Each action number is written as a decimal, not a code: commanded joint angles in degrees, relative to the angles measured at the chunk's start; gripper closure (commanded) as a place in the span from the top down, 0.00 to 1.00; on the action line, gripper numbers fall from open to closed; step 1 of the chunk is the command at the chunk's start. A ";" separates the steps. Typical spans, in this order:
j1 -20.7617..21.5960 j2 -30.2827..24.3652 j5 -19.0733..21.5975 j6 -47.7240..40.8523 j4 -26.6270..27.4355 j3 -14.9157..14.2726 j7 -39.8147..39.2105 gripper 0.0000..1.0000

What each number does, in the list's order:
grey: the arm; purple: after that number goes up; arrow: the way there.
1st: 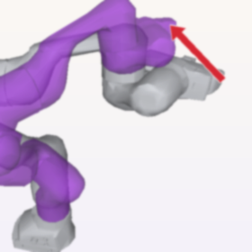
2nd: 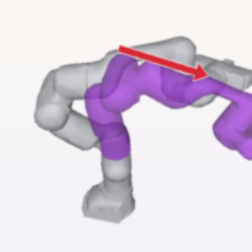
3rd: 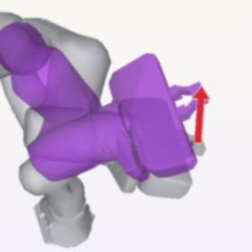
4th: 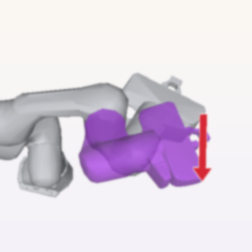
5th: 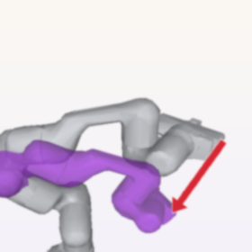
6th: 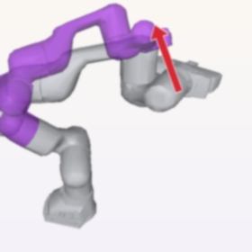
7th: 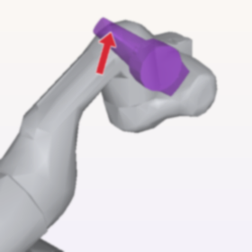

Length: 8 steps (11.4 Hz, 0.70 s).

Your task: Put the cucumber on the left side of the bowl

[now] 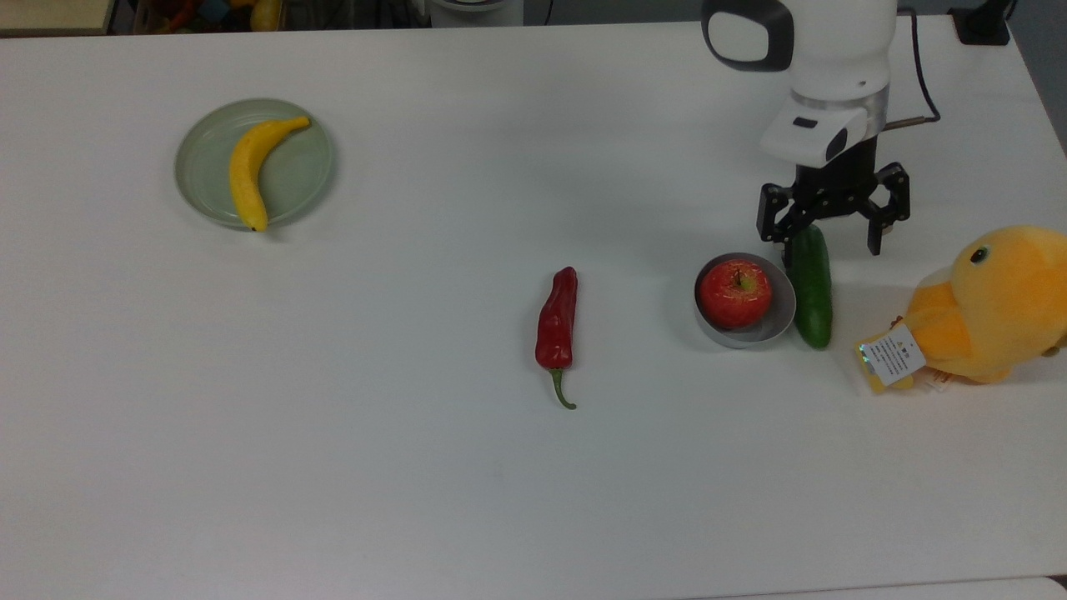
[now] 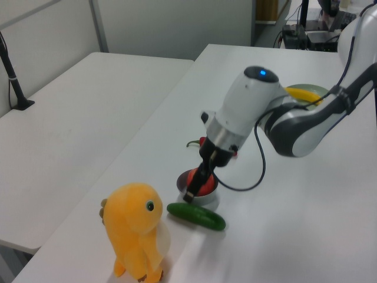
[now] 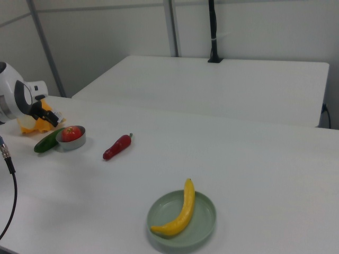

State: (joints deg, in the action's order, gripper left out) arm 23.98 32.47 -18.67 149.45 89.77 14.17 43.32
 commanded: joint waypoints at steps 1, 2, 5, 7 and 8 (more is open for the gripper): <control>-1.48 -10.02 -1.45 -14.72 2.87 -0.46 0.64 1.00; -2.70 -13.27 -0.76 -20.98 2.96 -0.46 -1.81 1.00; -5.87 -21.72 2.15 -40.92 3.66 -0.63 -10.50 1.00; -7.54 -25.24 7.65 -46.51 3.75 -5.96 -19.27 1.00; -7.72 -26.48 11.34 -46.44 4.18 -9.82 -21.58 1.00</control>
State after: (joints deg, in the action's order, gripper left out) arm 17.14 10.26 -14.63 104.08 90.75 11.26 29.44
